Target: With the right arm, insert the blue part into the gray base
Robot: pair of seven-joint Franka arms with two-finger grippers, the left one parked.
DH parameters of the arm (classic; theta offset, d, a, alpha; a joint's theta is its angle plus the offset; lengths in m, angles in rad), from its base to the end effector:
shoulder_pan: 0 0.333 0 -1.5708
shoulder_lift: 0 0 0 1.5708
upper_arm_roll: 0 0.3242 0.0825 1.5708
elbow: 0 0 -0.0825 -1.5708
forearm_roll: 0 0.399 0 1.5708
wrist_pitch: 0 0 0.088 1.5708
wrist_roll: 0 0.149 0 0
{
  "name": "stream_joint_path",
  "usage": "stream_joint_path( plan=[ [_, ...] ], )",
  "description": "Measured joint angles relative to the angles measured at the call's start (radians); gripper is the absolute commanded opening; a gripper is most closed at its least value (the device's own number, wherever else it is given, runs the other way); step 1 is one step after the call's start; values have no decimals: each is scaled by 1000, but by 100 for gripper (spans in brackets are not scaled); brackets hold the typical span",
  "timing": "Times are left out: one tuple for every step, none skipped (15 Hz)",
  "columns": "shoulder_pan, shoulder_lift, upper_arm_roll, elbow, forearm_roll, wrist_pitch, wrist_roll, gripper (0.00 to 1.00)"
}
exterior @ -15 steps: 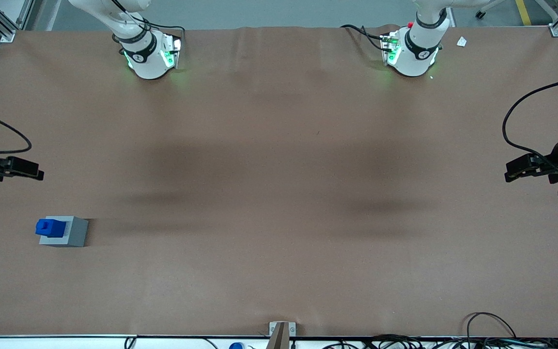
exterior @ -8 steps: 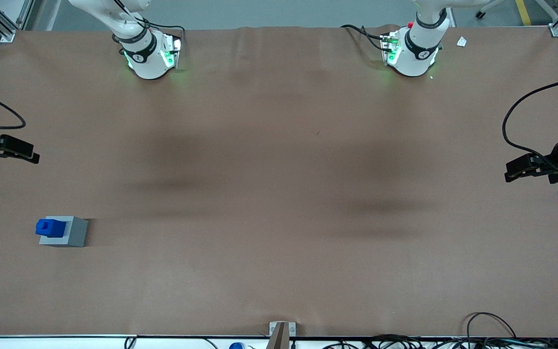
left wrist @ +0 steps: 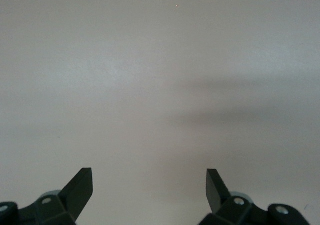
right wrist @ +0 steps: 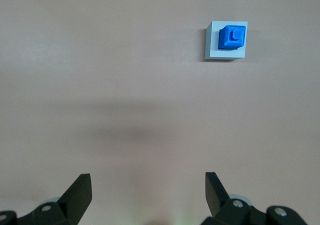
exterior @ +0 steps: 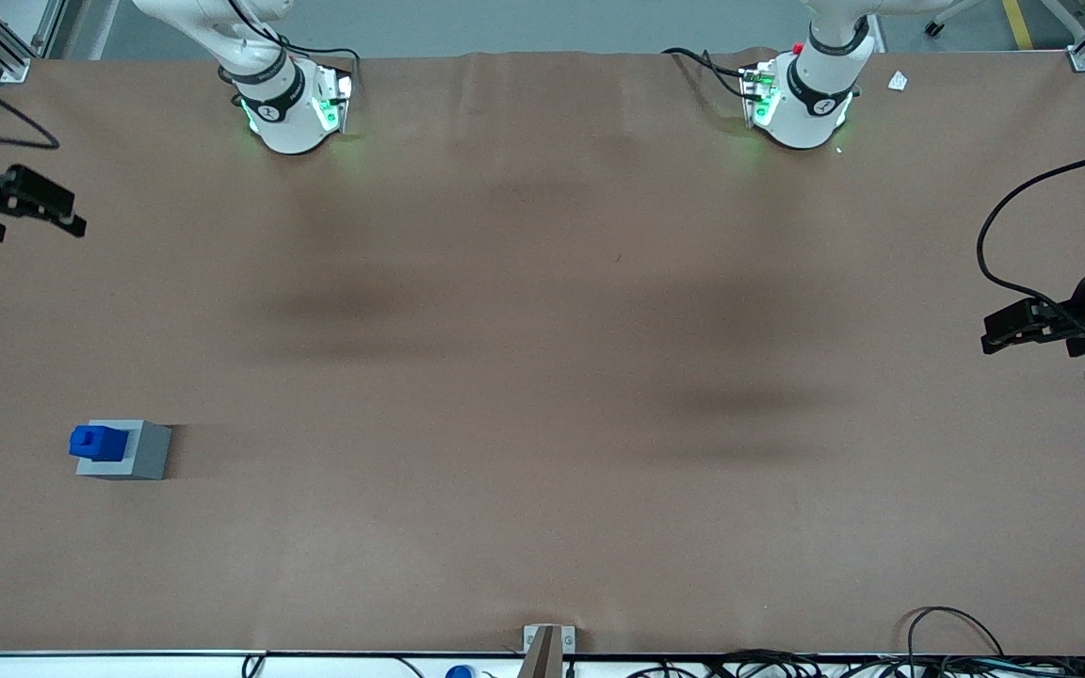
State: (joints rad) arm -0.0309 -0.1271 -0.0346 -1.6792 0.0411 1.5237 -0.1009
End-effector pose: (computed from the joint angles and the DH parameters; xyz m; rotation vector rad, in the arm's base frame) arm 0.5211 -0.0289 0.6037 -3.0932 -0.0574 0.0381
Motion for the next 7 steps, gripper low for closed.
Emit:
stream_joint_path(
  plan=[
    [1,-28,0,-20,0,-4,0,100],
    [1,-49,0,-35,0,-10,0,100],
    [1,-62,0,-45,0,-14,0,100],
    [1,-68,0,-49,0,-17,0,100],
    [1,-69,0,-51,0,-19,0,100],
    [1,-69,0,-53,0,-19,0,100],
    [1,-69,0,-54,0,-19,0,100]
  ],
)
